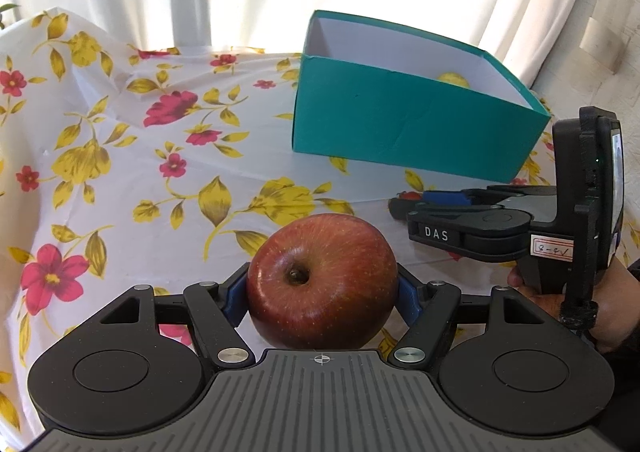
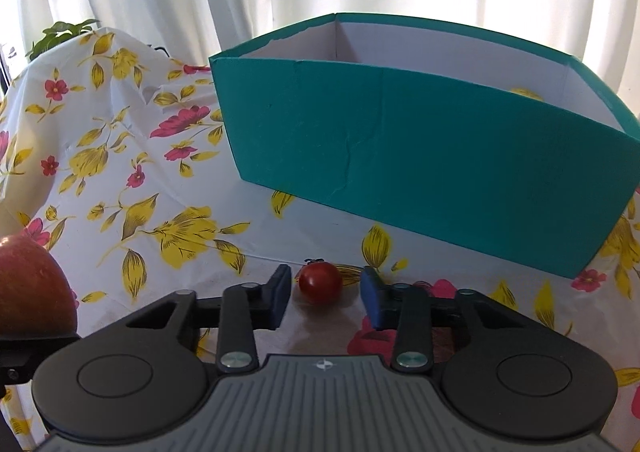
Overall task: Organize fruits
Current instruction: 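Grasp a cherry tomato with the right tool while the left tool holds the red apple, then lower the red apple into the teal box with the left tool while the right tool carries the tomato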
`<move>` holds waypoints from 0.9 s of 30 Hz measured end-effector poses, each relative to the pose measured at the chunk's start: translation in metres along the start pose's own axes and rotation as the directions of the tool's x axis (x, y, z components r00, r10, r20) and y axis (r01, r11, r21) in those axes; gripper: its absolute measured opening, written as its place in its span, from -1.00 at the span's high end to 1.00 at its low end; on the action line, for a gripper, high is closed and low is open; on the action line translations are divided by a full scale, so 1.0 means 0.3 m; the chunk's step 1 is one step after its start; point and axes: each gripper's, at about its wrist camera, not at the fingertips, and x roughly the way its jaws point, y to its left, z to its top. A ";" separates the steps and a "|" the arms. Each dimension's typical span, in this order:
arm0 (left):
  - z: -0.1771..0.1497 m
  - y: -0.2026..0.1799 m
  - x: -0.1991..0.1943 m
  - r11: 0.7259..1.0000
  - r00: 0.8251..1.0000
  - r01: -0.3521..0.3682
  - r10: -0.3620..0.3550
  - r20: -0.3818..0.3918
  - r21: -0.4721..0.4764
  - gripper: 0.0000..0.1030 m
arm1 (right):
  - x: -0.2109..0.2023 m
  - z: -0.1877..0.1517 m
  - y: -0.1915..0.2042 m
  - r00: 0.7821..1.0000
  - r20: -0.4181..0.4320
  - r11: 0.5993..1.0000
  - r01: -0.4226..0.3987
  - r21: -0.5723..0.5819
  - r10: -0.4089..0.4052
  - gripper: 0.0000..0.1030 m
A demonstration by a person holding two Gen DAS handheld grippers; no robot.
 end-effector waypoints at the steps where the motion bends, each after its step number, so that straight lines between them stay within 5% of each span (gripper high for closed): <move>1: 0.001 -0.001 0.003 1.000 1.000 -0.001 0.001 -0.001 -0.002 -0.46 | 0.003 -0.001 0.001 1.000 -0.002 1.000 -0.002 -0.003 0.002 0.42; 16: 0.047 -0.021 0.012 1.000 1.000 -0.012 0.012 0.001 0.014 -0.46 | -0.070 0.008 -0.037 0.999 0.039 1.000 0.019 0.006 -0.020 0.57; 27: 0.321 -0.159 0.005 0.989 0.986 -0.083 0.064 0.157 0.121 -0.46 | -0.284 0.024 -0.191 0.982 0.125 0.984 0.129 0.119 -0.144 0.57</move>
